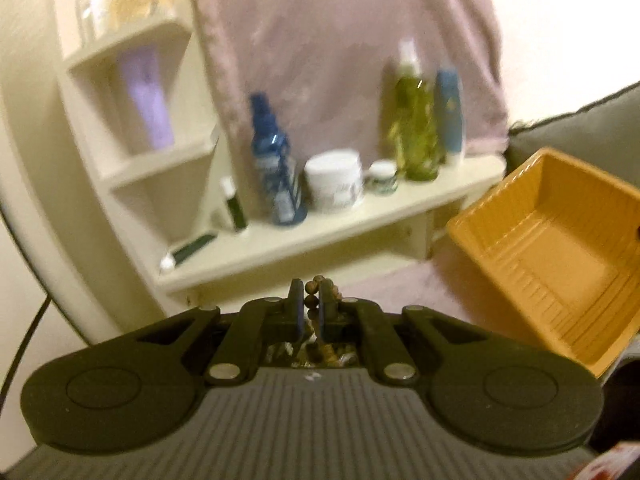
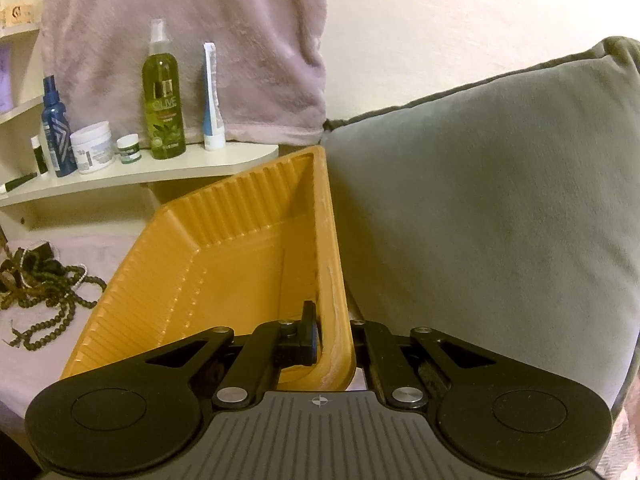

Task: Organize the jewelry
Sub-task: 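Grasp a wooden bead strand with the left gripper and lift it, then carry the bead strand into the orange tray and open the left gripper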

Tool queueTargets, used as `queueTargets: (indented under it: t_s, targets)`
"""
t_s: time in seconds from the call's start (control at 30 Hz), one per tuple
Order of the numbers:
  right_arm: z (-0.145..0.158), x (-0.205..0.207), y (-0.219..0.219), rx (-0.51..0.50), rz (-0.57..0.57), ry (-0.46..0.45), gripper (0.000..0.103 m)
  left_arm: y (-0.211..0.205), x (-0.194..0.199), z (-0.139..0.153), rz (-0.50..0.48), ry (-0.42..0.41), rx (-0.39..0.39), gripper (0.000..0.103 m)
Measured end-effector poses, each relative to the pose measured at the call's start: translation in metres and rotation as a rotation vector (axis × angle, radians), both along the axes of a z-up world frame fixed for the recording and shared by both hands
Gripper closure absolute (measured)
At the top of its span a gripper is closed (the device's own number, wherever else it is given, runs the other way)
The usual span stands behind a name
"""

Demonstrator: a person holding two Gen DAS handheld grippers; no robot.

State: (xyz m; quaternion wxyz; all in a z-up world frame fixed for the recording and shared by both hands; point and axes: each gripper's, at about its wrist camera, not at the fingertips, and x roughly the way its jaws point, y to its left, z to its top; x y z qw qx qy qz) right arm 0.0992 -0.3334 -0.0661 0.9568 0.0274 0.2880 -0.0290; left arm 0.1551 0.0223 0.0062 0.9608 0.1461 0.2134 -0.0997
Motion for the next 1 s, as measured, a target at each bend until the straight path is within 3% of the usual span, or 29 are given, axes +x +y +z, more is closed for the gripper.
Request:
queueTargets:
  t_s: [0.4,0.63,0.83,1.0]
  targets:
    - [0.000,-0.003,-0.002,0.008,0.000,-0.006,0.099,-0.034,0.000,0.071,-0.128,-0.091,-0.048,0.097]
    - [0.001,-0.002,-0.002,0.013,-0.001,-0.009,0.099,-0.070,-0.007,0.096,-0.242,-0.112,-0.125,0.097]
    - [-0.001,-0.002,-0.004,0.025,-0.005,-0.003,0.099,-0.113,-0.008,0.098,-0.348,-0.095,-0.171,0.097]
    - [-0.002,-0.001,-0.005,0.031,-0.004,0.006,0.099,-0.142,-0.007,0.069,-0.406,-0.013,-0.183,0.097]
